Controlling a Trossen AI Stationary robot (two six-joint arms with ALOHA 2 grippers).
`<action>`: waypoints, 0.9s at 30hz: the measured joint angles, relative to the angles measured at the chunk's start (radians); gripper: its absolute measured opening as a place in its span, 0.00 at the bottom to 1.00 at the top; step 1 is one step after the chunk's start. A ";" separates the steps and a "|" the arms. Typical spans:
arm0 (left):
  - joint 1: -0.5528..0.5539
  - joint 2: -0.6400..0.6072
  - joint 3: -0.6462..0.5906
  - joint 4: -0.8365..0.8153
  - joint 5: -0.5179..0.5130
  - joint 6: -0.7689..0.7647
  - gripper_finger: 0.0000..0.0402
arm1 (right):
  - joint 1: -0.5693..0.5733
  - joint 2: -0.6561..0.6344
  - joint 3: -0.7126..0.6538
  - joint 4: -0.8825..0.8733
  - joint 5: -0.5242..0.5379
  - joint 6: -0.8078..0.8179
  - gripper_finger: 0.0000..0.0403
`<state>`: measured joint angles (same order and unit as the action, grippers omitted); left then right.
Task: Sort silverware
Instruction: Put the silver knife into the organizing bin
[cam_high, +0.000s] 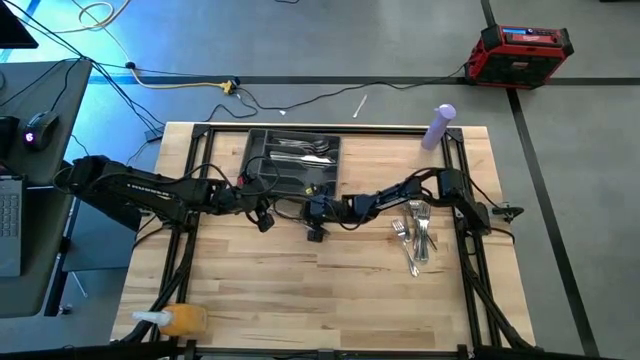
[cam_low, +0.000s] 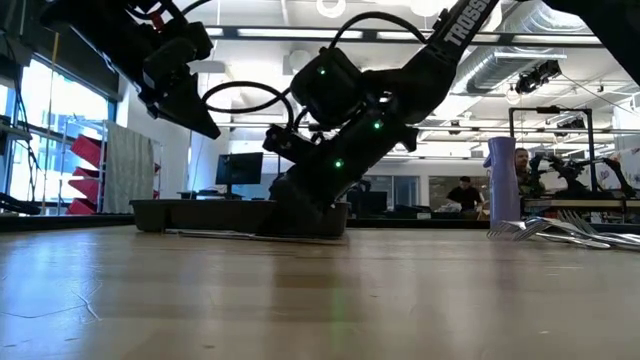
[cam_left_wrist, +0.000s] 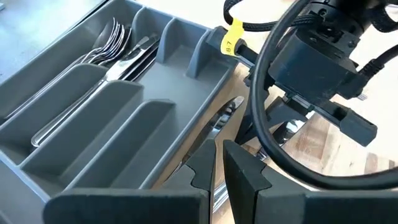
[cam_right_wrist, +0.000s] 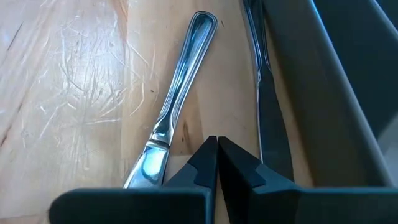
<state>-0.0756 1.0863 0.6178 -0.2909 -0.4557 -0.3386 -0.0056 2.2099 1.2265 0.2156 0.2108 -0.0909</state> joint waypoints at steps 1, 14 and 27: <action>0.000 0.000 0.000 0.000 0.000 0.000 0.03 | -0.009 0.000 -0.001 0.003 -0.001 -0.001 0.00; 0.000 0.000 0.000 -0.001 0.000 0.000 0.03 | -0.165 -0.010 0.024 0.017 -0.134 0.057 0.00; 0.000 0.000 0.000 -0.005 0.000 0.000 0.03 | -0.162 -0.052 0.034 -0.014 -0.243 0.119 0.00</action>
<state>-0.0757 1.0863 0.6178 -0.2957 -0.4560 -0.3386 -0.1680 2.1577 1.2602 0.2012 -0.0322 0.0285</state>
